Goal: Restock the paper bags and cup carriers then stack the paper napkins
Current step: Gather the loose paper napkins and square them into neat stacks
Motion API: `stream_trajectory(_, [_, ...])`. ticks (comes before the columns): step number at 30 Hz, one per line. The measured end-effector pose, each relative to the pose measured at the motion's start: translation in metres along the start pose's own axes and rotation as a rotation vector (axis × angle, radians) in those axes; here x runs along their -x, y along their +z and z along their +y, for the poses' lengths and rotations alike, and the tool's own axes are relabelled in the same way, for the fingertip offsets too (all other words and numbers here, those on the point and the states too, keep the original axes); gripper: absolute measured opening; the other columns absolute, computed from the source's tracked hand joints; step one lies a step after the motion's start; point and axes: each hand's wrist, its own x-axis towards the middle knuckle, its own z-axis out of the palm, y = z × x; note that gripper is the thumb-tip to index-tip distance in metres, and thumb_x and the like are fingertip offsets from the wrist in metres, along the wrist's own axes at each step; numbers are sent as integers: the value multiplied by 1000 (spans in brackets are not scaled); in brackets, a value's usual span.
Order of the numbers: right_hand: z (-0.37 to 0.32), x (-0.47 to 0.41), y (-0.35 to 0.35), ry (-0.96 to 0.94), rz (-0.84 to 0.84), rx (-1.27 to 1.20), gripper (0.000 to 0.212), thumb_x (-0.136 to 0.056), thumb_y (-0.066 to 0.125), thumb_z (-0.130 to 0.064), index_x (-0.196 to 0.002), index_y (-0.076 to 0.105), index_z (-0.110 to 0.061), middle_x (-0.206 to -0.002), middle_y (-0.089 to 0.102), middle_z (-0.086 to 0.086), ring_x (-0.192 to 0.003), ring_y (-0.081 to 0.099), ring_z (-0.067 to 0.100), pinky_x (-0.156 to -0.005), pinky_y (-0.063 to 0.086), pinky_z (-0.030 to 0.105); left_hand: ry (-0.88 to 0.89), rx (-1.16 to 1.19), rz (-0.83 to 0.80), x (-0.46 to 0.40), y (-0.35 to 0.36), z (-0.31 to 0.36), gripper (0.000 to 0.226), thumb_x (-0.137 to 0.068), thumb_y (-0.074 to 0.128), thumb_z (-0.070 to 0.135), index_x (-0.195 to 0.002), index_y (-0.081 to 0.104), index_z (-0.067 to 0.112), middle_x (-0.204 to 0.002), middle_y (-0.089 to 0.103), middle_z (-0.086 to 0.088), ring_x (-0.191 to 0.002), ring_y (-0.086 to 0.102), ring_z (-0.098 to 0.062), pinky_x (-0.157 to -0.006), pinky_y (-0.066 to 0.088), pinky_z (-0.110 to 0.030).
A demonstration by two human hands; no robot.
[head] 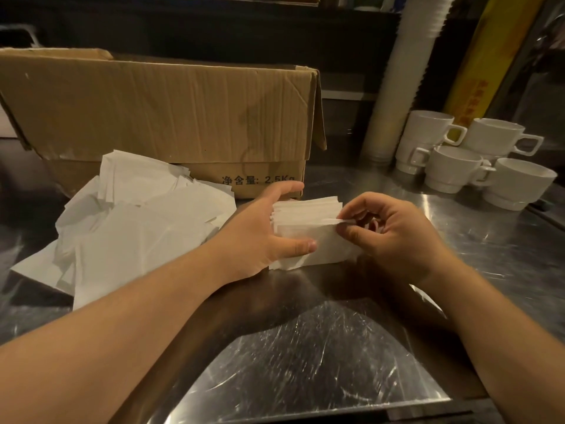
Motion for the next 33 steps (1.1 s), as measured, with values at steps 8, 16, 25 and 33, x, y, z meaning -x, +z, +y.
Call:
stream_trajectory(8, [2,-3,8,-24,-11,99,27,-84,79,-25,-98,61,-40,-113,48,-13,-101,50,0,-78,46,6,61,-66,29,-1,1,-4,80,-88,81,34,-150,31,49,-153,43,20,-125,37,1,-100,26,-4])
stream_trajectory(16, [-2,0,10,-31,-104,24,61,-83,81,-35,-134,49,-43,-133,52,-18,-120,47,-11,-90,44,4,144,84,-5,2,4,-8,90,-83,87,27,-149,30,50,-133,56,22,-122,54,2,-101,47,-12])
stream_trajectory(25, [-2,2,9,18,-135,-36,51,-83,82,-23,-125,56,-36,-117,59,-17,-104,61,2,-82,56,17,54,186,-66,1,3,-6,81,-80,88,19,-144,45,46,-130,57,16,-116,61,-13,-96,58,-25])
stream_trajectory(33, [-5,1,10,47,-206,-122,65,-77,87,-28,-131,53,-42,-122,62,-21,-110,60,-7,-89,55,18,112,184,-61,2,4,-10,62,-82,87,16,-129,58,46,-117,65,26,-112,61,-1,-92,57,-21])
